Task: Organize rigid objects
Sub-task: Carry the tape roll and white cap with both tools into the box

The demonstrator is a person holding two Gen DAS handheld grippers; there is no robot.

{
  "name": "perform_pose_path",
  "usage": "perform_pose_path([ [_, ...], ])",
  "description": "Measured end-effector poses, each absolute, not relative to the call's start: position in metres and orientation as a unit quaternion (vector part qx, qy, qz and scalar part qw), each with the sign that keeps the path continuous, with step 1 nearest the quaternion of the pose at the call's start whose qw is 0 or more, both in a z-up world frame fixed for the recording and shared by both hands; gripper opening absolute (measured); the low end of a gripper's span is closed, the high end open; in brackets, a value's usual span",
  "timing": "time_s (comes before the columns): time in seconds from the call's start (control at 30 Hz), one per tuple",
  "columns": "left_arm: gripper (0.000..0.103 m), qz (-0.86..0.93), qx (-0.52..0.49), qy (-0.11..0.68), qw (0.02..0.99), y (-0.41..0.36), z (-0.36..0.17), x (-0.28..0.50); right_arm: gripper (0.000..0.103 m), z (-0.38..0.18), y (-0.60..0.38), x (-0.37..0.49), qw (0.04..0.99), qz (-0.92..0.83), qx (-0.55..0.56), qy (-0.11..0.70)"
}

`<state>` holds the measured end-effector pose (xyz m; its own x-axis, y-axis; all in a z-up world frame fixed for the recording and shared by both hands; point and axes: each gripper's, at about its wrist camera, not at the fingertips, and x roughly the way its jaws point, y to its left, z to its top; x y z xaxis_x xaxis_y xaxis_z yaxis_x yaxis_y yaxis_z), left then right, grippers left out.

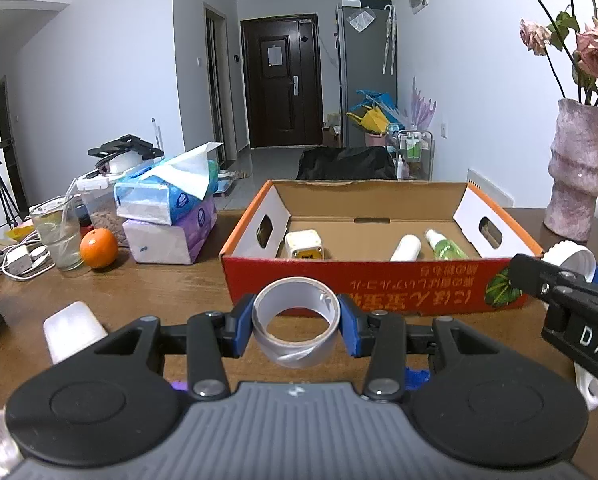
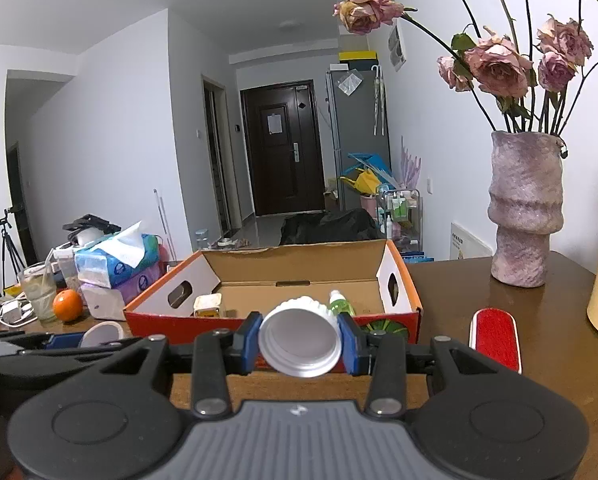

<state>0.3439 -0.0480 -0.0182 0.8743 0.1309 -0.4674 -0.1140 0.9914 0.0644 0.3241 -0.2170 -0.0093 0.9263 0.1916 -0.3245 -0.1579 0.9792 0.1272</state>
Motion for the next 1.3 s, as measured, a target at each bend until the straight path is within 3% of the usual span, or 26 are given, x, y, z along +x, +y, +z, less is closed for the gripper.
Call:
perform_pose_path([
  [1.3, 0.045, 0.062, 0.003, 0.218, 0.974, -0.062, -0.011, 0.438, 0.039, -0.003, -0.211, 0.413, 0.984, 0.072, 0.046, 0.158],
])
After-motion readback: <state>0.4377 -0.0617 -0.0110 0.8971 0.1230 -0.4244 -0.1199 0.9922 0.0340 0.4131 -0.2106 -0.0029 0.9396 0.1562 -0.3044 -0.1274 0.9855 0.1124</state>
